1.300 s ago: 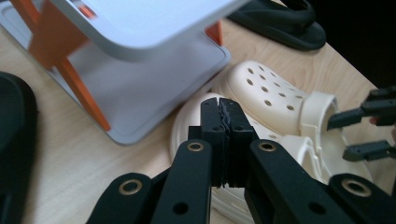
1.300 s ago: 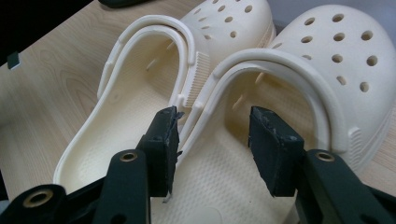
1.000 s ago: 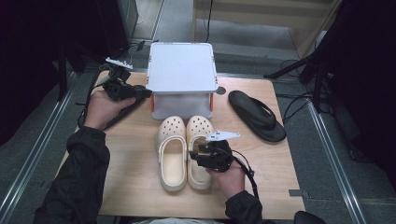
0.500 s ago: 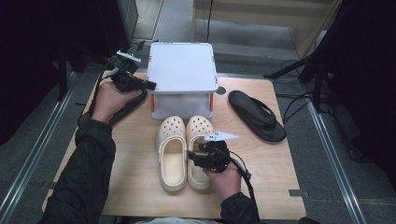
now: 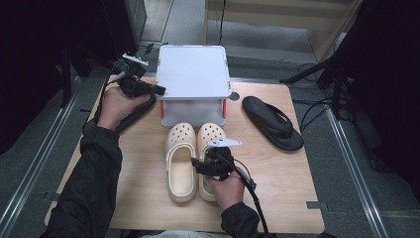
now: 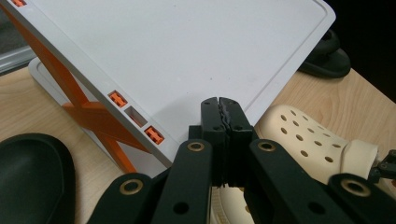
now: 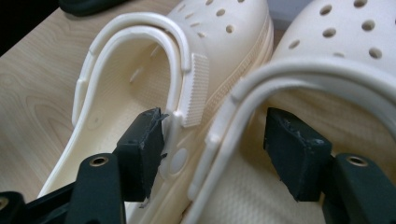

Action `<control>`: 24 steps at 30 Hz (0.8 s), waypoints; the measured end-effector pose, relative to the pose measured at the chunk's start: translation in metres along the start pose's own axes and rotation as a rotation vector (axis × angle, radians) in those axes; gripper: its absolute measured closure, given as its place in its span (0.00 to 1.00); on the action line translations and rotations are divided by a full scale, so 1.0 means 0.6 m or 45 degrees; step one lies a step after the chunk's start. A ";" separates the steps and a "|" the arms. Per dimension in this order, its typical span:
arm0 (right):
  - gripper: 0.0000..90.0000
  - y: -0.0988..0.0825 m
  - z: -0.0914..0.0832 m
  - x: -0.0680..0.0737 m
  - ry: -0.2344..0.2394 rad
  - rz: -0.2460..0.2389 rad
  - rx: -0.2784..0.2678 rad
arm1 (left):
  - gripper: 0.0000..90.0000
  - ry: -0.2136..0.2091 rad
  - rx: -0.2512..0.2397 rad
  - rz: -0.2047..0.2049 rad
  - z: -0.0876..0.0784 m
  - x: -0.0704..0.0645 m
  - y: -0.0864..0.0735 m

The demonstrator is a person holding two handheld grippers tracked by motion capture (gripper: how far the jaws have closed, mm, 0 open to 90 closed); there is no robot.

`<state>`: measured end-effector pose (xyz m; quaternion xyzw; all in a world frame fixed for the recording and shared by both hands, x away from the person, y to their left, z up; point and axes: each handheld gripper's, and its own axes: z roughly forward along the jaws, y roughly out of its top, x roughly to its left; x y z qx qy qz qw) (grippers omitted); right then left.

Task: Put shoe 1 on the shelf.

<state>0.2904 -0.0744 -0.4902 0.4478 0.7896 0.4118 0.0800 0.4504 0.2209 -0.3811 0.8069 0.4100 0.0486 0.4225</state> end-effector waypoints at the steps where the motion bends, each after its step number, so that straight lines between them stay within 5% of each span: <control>1: 0.43 0.002 0.001 0.003 -0.003 0.003 -0.004 | 1.00 -0.004 0.001 -0.001 0.000 0.001 0.000; 14: 0.40 0.016 0.032 0.023 -0.082 0.033 0.003 | 1.00 0.001 -0.003 0.000 0.000 0.000 -0.001; 20: 0.49 0.020 0.044 0.027 -0.136 -0.006 0.025 | 1.00 -0.002 -0.005 0.000 0.000 0.001 -0.001; 24: 0.54 0.020 0.044 0.021 -0.111 0.010 0.031 | 1.00 0.001 -0.004 0.001 0.000 0.000 -0.001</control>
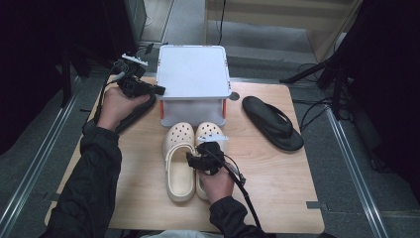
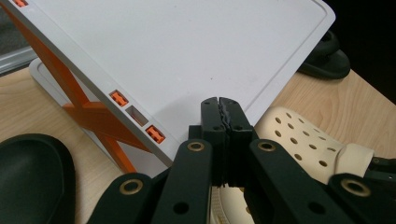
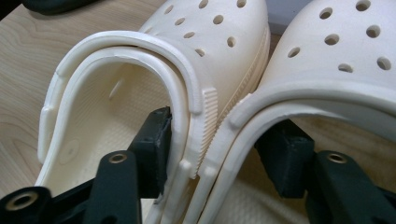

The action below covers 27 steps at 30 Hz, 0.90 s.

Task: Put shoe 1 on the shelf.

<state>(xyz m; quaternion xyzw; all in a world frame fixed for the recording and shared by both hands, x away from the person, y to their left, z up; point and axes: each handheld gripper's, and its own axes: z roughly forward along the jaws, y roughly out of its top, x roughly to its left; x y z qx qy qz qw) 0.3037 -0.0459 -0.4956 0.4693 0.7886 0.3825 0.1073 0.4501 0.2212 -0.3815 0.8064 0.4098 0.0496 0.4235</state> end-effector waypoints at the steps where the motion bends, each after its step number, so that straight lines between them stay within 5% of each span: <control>1: 0.55 0.000 0.000 0.000 0.003 0.004 -0.001 | 1.00 0.001 0.001 0.000 0.000 0.000 0.000; 10: 0.66 0.002 -0.003 -0.007 0.026 0.057 0.008 | 1.00 0.016 0.005 0.005 0.000 -0.003 0.001; 27: 0.74 0.016 -0.028 -0.030 0.040 0.021 -0.012 | 1.00 0.008 0.004 0.001 -0.001 0.001 0.000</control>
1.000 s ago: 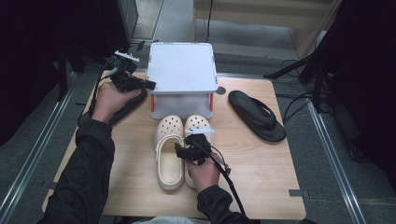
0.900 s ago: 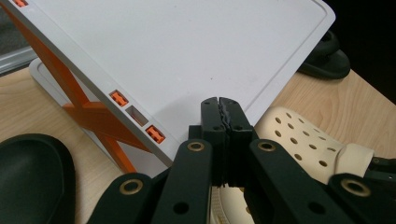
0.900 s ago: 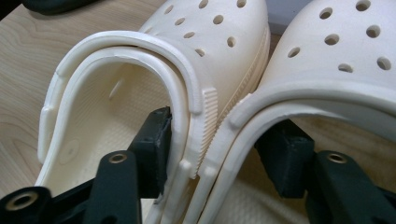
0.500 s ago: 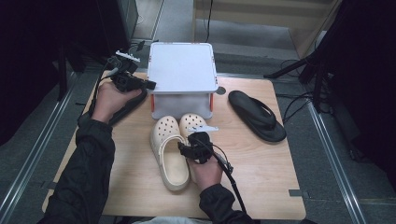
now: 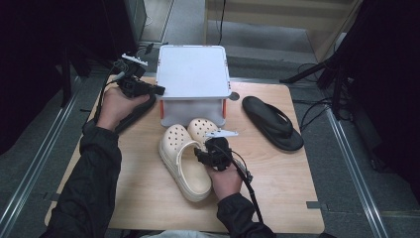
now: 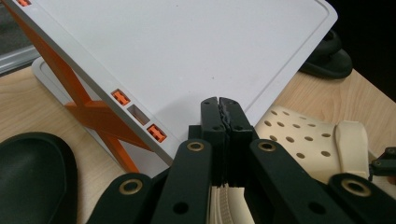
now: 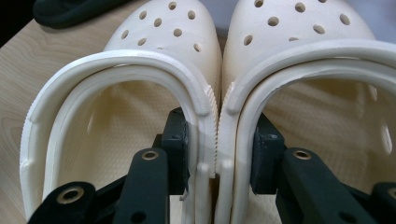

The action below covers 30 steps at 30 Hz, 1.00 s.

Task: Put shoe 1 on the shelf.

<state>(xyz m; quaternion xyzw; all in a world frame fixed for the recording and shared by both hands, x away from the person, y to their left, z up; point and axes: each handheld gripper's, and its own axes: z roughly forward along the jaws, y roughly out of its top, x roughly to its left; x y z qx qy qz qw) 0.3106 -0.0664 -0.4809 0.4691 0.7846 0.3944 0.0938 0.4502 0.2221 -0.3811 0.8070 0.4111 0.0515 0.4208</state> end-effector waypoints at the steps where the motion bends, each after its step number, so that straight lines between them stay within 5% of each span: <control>1: 0.74 0.003 -0.002 0.000 0.000 -0.004 -0.003 | 1.00 -0.001 0.000 0.000 0.000 0.000 0.000; 9: 0.74 0.037 -0.009 -0.009 0.016 -0.054 -0.015 | 1.00 -0.004 0.000 -0.002 0.000 0.000 0.000; 18: 0.74 0.079 0.022 -0.041 0.040 -0.059 -0.030 | 1.00 -0.009 -0.006 -0.010 0.000 0.001 -0.001; 30: 0.74 0.115 0.069 -0.060 -0.050 -0.043 -0.043 | 1.00 -0.018 -0.006 -0.018 0.000 0.003 -0.001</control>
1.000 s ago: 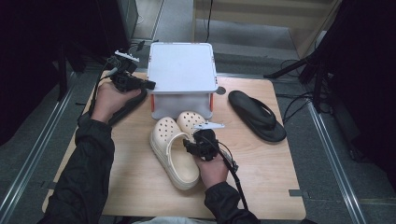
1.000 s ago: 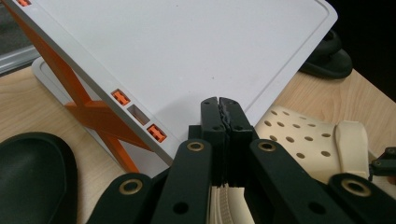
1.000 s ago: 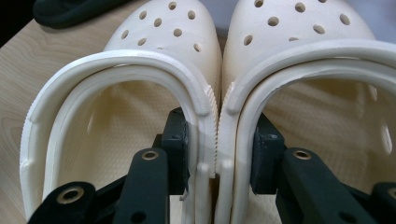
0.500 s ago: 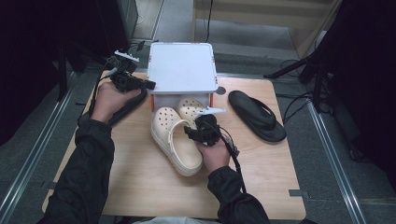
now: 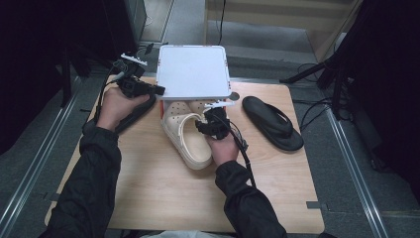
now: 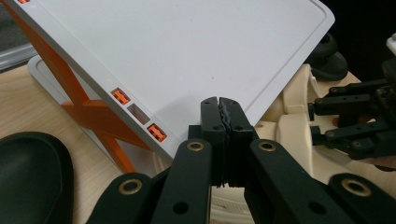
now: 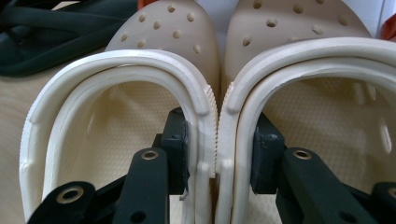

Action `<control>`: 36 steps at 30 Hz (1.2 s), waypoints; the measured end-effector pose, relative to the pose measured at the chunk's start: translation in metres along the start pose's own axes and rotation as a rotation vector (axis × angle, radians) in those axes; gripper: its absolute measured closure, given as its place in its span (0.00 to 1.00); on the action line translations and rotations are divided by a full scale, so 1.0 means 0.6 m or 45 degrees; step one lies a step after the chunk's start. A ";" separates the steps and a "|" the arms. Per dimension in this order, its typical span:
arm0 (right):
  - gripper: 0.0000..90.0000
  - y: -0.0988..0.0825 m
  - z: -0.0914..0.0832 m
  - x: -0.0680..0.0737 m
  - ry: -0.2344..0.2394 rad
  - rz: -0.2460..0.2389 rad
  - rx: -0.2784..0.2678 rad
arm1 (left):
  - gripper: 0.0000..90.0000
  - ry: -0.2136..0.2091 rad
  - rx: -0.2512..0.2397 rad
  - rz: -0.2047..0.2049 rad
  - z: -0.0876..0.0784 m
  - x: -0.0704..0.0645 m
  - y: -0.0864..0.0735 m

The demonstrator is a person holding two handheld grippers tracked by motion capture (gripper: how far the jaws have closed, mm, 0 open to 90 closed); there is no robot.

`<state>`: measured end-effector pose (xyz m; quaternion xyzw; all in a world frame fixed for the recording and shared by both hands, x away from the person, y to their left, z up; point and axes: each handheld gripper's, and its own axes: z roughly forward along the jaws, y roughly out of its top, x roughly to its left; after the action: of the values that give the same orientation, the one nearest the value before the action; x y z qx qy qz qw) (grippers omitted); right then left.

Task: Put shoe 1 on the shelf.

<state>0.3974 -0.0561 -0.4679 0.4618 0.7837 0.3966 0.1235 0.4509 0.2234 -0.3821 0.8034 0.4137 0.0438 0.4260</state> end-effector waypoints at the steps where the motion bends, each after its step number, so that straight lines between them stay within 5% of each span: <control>1: 0.74 0.001 0.004 -0.001 -0.008 0.007 -0.001 | 1.00 0.000 0.000 0.000 0.000 0.000 0.000; 25: 0.73 0.015 0.048 -0.013 -0.058 0.115 -0.057 | 1.00 0.004 -0.001 0.005 0.001 -0.001 0.000; 36: 0.66 0.012 0.050 -0.011 -0.025 0.079 -0.030 | 1.00 0.001 0.001 0.002 0.001 -0.002 0.000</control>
<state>0.4220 -0.0444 -0.4834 0.4884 0.7630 0.4048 0.1243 0.4505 0.2223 -0.3822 0.8038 0.4133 0.0444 0.4256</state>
